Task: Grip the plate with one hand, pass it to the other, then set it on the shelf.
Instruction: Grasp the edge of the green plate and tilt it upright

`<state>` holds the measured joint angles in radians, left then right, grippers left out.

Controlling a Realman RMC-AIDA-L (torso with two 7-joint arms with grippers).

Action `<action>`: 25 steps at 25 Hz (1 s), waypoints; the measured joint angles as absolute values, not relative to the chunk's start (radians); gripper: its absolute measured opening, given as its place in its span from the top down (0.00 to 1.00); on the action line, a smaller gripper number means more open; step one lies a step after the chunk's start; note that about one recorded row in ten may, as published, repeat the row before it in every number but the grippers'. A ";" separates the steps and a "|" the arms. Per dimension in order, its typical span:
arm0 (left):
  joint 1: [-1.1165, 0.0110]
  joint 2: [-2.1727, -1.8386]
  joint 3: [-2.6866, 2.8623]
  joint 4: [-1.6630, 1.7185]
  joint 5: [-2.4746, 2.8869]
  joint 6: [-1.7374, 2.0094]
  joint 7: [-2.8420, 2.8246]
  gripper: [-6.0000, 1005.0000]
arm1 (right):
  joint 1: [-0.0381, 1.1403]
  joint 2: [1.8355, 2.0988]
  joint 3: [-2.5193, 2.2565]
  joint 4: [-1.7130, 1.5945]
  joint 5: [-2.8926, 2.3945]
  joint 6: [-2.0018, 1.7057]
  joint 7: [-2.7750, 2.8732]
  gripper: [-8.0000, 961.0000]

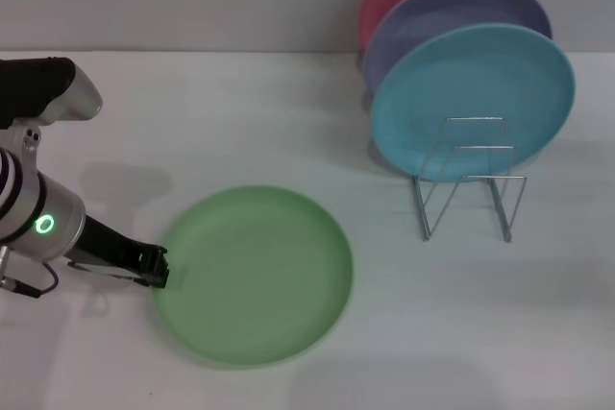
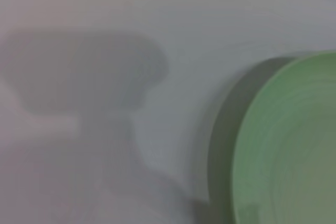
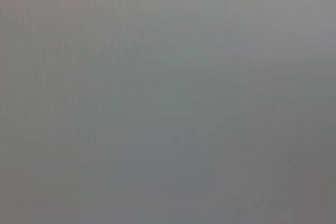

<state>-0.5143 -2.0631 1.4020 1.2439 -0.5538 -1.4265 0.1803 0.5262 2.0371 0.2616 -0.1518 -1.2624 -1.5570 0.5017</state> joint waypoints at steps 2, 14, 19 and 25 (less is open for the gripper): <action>-0.516 -2.063 1.402 1.239 -0.554 -1.426 0.181 0.88 | 0.526 2.037 0.262 -0.152 -1.262 -1.557 0.502 0.29; -0.517 -2.064 1.402 1.243 -0.554 -1.414 0.184 0.95 | 0.525 2.037 0.265 -0.152 -1.262 -1.557 0.502 0.29; -0.509 -2.066 1.398 1.269 -0.564 -1.395 0.199 0.96 | 0.521 2.037 0.265 -0.152 -1.262 -1.557 0.502 0.29; -0.486 -2.065 1.391 1.301 -0.601 -1.302 0.205 0.96 | 0.520 2.037 0.265 -0.152 -1.262 -1.557 0.509 0.29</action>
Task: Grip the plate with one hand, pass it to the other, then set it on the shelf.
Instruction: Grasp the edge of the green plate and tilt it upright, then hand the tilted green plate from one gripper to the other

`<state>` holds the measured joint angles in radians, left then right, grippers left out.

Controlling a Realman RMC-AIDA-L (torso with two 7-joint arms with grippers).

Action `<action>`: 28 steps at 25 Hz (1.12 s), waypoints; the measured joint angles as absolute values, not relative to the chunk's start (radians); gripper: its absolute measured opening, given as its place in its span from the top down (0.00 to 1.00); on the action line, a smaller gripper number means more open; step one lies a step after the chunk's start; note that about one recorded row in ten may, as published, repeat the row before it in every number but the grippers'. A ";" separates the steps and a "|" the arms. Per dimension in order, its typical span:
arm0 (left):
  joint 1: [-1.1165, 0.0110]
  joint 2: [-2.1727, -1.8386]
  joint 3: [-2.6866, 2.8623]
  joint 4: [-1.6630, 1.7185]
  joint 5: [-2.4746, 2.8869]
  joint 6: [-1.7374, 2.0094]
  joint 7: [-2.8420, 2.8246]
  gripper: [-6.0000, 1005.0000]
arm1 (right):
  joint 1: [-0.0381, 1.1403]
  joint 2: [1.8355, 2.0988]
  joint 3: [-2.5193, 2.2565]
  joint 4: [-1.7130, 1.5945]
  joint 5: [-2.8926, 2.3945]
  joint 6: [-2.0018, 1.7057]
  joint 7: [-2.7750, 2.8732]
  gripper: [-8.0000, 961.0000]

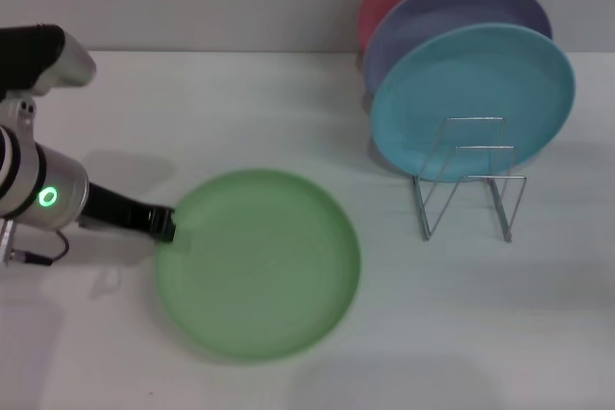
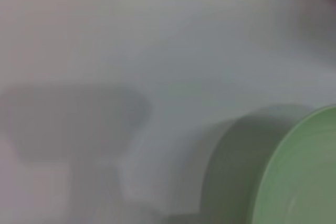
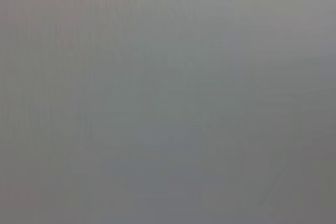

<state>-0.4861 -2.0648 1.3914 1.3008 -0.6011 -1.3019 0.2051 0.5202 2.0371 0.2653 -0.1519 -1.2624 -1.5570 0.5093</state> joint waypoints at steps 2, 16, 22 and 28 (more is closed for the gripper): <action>-0.483 -2.064 1.391 1.301 -0.604 -1.278 0.207 0.96 | 0.520 2.037 0.265 -0.152 -1.262 -1.557 0.511 0.29; -0.377 -2.066 1.397 1.280 -0.701 -0.822 0.294 0.96 | 0.520 2.031 0.263 -0.152 -1.262 -1.545 0.526 0.29; -0.298 -2.067 1.478 1.213 -0.903 -0.490 0.472 0.96 | 0.519 2.034 0.258 -0.152 -1.263 -1.545 0.521 0.29; -0.272 -2.066 1.625 1.130 -0.929 -0.160 0.492 0.96 | 0.519 2.039 0.255 -0.152 -1.269 -1.545 0.518 0.29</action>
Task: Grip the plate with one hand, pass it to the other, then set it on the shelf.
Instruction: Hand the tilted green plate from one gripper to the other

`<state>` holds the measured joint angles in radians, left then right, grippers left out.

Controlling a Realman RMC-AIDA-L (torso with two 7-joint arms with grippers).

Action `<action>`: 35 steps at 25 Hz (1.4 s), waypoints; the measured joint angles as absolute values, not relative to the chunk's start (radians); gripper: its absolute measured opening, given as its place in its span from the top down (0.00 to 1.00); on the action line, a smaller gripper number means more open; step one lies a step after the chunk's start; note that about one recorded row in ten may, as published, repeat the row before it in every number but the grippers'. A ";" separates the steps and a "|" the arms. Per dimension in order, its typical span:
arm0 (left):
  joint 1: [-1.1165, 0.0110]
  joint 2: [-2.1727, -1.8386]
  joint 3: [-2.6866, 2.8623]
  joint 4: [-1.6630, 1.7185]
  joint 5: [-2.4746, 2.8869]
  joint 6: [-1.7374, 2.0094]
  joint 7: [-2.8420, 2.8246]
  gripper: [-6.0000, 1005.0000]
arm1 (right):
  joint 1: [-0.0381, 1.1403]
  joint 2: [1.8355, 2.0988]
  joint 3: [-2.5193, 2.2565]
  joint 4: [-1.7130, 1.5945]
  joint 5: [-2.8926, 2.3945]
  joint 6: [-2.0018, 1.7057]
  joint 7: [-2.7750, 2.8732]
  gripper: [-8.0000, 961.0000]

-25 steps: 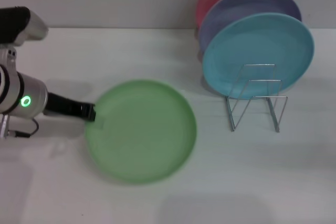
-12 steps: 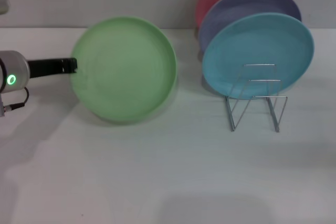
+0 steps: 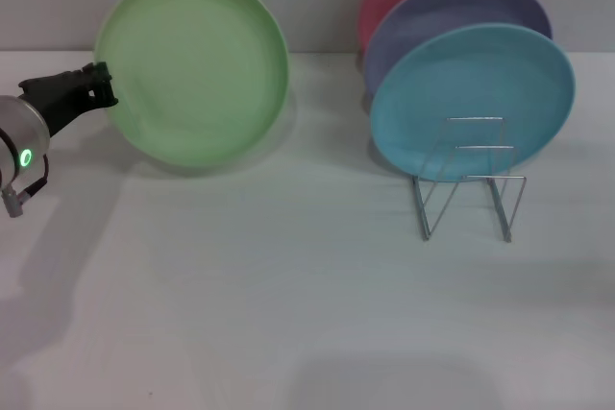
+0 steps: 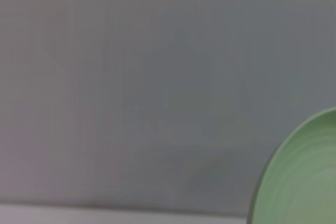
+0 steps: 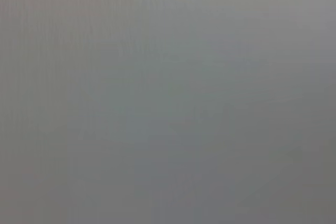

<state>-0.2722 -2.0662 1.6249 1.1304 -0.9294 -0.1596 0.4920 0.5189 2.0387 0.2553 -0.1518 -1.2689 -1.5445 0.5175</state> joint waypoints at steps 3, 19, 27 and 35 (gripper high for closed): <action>-0.252 -2.067 1.711 1.106 -0.931 0.013 0.480 0.96 | 0.518 2.039 0.255 -0.152 -1.270 -1.544 0.517 0.29; -0.245 -2.070 2.156 0.805 -0.726 0.862 0.144 0.96 | 0.515 2.040 0.238 -0.152 -1.276 -1.535 0.516 0.29; -0.230 -2.074 2.210 0.727 -0.732 0.940 0.055 0.95 | 0.501 2.064 0.135 -0.181 -1.276 -1.554 0.515 0.29; -0.204 -2.078 2.230 0.639 -0.739 1.079 -0.020 0.95 | 0.488 2.073 0.012 -0.195 -1.276 -1.576 0.515 0.29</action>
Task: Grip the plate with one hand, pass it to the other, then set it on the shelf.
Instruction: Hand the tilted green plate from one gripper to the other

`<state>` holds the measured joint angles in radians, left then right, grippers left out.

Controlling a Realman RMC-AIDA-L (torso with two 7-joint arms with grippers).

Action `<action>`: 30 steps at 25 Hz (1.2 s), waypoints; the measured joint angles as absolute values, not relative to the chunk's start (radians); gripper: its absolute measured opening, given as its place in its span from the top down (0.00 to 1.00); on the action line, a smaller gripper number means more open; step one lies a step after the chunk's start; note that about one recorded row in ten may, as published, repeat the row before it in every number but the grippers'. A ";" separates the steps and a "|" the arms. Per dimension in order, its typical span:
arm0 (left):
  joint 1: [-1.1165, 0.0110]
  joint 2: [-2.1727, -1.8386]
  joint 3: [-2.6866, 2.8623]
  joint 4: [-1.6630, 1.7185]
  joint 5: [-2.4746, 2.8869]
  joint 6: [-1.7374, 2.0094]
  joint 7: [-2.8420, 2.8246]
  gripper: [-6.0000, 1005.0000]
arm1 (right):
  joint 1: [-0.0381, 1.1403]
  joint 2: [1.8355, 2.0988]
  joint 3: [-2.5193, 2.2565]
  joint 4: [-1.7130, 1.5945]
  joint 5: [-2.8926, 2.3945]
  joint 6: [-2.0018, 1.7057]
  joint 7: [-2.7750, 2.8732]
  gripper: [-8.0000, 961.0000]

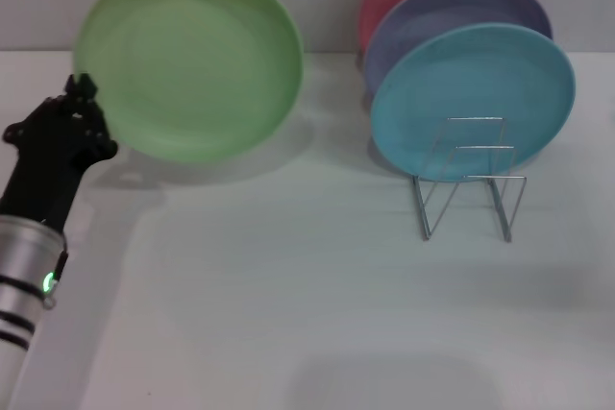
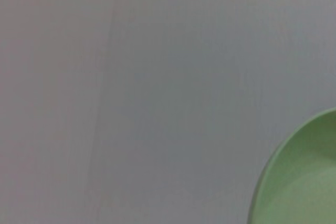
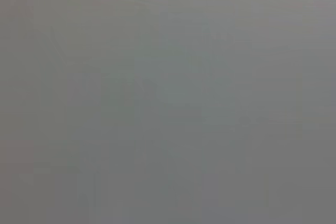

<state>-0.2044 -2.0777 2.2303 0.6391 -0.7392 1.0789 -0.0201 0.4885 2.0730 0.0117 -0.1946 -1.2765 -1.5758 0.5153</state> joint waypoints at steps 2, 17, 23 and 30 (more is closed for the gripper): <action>-0.203 -2.079 2.243 0.606 -0.758 1.121 -0.048 0.95 | 0.479 2.075 -0.034 -0.191 -1.276 -1.598 0.516 0.29; -0.213 -2.079 2.275 0.584 -0.804 1.131 -0.038 0.95 | 0.436 2.081 -0.196 -0.038 -1.276 -1.661 0.506 0.29; -0.213 -2.079 2.321 0.583 -0.804 1.132 -0.041 0.95 | 0.442 2.082 -0.223 0.102 -1.282 -1.687 0.371 0.29; -0.214 -2.080 2.357 0.583 -0.807 1.129 -0.044 0.95 | 0.455 2.085 -0.225 0.171 -1.363 -1.694 0.333 0.29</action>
